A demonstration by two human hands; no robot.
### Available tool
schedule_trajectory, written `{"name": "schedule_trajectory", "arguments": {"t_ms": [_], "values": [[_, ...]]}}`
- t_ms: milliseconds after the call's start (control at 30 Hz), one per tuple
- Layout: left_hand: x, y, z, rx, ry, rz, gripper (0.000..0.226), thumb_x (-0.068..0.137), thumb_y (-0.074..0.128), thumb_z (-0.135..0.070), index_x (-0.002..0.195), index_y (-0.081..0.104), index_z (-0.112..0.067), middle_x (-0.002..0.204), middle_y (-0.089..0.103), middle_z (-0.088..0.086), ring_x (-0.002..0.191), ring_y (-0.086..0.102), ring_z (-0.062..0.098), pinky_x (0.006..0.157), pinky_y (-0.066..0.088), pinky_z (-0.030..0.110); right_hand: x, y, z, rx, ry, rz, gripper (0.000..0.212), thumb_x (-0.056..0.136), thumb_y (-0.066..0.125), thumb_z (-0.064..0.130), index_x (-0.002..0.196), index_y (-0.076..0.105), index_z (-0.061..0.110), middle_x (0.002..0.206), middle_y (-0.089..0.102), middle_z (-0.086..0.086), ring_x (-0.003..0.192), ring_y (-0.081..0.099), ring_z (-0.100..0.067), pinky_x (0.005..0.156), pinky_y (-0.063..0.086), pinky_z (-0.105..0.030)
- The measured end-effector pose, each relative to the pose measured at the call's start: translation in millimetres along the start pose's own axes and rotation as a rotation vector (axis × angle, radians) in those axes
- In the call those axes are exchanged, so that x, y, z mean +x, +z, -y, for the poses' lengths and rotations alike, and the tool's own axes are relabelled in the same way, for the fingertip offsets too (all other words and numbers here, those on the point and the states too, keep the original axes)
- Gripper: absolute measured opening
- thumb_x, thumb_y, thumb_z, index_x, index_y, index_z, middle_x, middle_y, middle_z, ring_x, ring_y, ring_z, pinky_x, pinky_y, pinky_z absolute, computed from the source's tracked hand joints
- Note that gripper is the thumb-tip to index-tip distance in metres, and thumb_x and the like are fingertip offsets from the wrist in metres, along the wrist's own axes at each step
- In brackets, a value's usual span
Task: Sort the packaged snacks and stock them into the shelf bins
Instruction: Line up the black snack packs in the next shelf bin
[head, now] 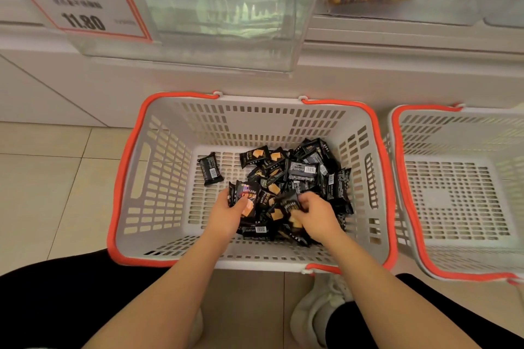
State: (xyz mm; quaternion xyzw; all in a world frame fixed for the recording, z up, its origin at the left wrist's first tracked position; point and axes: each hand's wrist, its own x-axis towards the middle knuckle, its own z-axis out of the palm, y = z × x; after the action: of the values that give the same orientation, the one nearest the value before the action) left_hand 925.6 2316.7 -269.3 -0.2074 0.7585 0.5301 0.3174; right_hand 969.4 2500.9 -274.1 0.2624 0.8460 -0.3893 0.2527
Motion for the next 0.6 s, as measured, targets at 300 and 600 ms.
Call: {"name": "schedule_trajectory", "arguments": {"t_ms": [300, 600], "values": [[-13.2, 5.8, -21.2, -0.055, 0.164, 0.075, 0.056, 0.098, 0.043, -0.028, 0.149, 0.019, -0.023, 0.148, 0.035, -0.005, 0.135, 0.034, 0.015, 0.113, 0.025, 0.034, -14.7, 4.1, 48.6, 0.533, -0.077, 0.065, 0.012, 0.087, 0.064, 0.014, 0.087, 0.056, 0.023, 0.093, 0.065, -0.005, 0.080, 0.057, -0.015, 0.067, 0.045, -0.028], [-8.7, 7.7, -23.7, 0.219, 0.297, 0.181, 0.072, 0.091, 0.052, -0.041, 0.149, 0.014, -0.021, 0.143, 0.042, -0.005, 0.131, 0.041, 0.015, 0.108, 0.034, 0.036, -1.5, -3.9, 43.7, 0.379, -0.157, 0.053, 0.015, 0.094, 0.051, 0.019, 0.101, 0.064, 0.019, 0.087, 0.064, 0.007, 0.076, 0.063, -0.012, 0.071, 0.057, -0.030]]}}
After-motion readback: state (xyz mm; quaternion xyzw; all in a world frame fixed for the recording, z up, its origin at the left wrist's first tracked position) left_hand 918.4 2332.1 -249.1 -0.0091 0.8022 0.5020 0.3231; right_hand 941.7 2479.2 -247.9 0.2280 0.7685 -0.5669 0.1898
